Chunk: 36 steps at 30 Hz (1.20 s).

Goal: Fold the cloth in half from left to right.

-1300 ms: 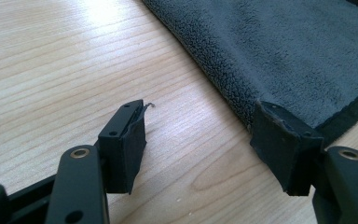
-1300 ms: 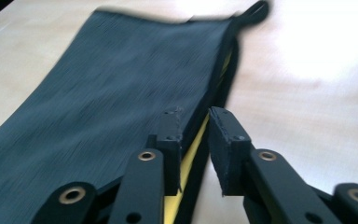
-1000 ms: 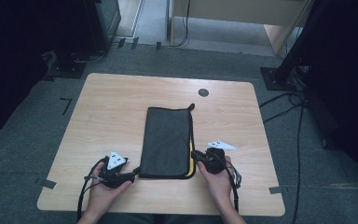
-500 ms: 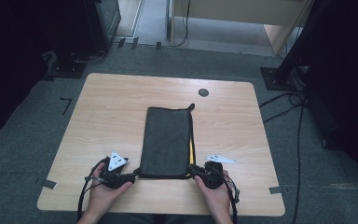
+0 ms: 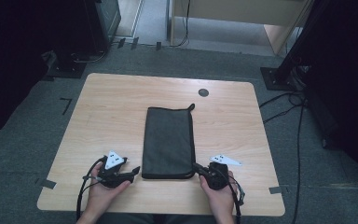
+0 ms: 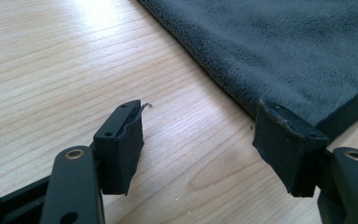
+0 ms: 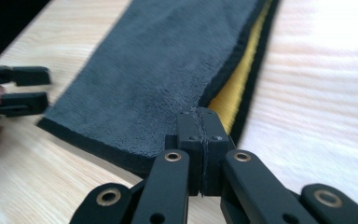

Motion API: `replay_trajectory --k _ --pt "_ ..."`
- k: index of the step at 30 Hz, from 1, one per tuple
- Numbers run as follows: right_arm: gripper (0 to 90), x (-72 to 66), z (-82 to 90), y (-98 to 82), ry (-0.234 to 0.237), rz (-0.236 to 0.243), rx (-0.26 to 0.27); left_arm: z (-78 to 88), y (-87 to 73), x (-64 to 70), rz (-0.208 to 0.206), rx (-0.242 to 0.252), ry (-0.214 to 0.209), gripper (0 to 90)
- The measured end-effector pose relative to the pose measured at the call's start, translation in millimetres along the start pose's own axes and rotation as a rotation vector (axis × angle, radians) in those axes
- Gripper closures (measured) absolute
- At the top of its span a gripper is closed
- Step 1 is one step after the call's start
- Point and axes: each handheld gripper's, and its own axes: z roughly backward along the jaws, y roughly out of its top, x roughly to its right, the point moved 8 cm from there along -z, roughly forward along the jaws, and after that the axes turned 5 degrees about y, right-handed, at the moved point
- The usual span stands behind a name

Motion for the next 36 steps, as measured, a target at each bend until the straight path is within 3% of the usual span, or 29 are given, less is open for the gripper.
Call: replay_trajectory --k 4,5,8,9,11,12,13,14,15,16,17,18,21,28,36 --pt "87.0 7.8 -6.5 -11.5 -0.038 0.009 -0.061 0.2 -0.1 1.2 -0.011 -0.002 -0.001 33.5" --pt "79.8 8.9 -7.7 -13.5 -0.062 0.027 -0.065 0.9 0.5 1.3 -0.003 0.002 -0.004 33.6" --pt "72.8 6.0 -4.0 -8.6 -0.076 0.052 -0.035 2.7 2.1 2.0 0.008 0.007 -0.013 33.9" --pt "68.2 1.8 1.1 -1.5 -0.113 0.097 0.019 3.6 3.8 3.0 0.021 0.014 -0.022 33.9" --pt "64.9 0.0 1.2 -0.5 -0.113 0.115 0.029 3.4 7.9 5.1 0.05 0.023 -0.034 34.0" --pt "55.9 -0.6 -4.4 -2.5 -0.128 0.134 0.022 -1.4 12.2 8.8 0.049 0.025 -0.034 34.0" --pt "55.9 -0.6 -4.4 -2.5 -0.128 0.134 0.022 -1.4 12.2 8.8 0.049 0.025 -0.034 34.0" --pt "52.5 0.8 -8.4 -4.2 -0.144 0.149 0.018 -4.5 12.9 10.6 0.041 0.015 -0.027 34.0" --pt "46.3 3.2 -16.6 -5.3 -0.16 0.193 0.027 -7.2 12.7 12.9 0.039 0.005 -0.023 34.2" --pt "45.7 5.4 -19.8 -5.9 -0.189 0.219 0.025 -11.2 9.6 16.9 0.009 -0.025 0.009 34.5" --pt "45.5 6.6 -22.2 -7.2 -0.208 0.233 0.016 -11.2 9.6 16.9 0.009 -0.025 0.009 34.8" --pt "44.5 8.0 -24.5 -8.9 -0.219 0.246 0.002 -11.7 5.5 19.5 -0.033 -0.053 0.044 35.2" --pt "40.9 10.4 -26.6 -11.3 -0.233 0.254 -0.005 -10.0 2.8 20.7 -0.053 -0.067 0.053 35.3" --pt "42.6 5.8 -18.9 -20.7 -0.269 0.233 0.002 -1.2 -4.9 27.6 -0.066 -0.078 0.054 39.3" --pt "42.4 -7.7 -0.1 -45.0 -0.263 0.239 -0.015 15.3 -20.7 38.7 -0.084 -0.079 0.033 39.3"
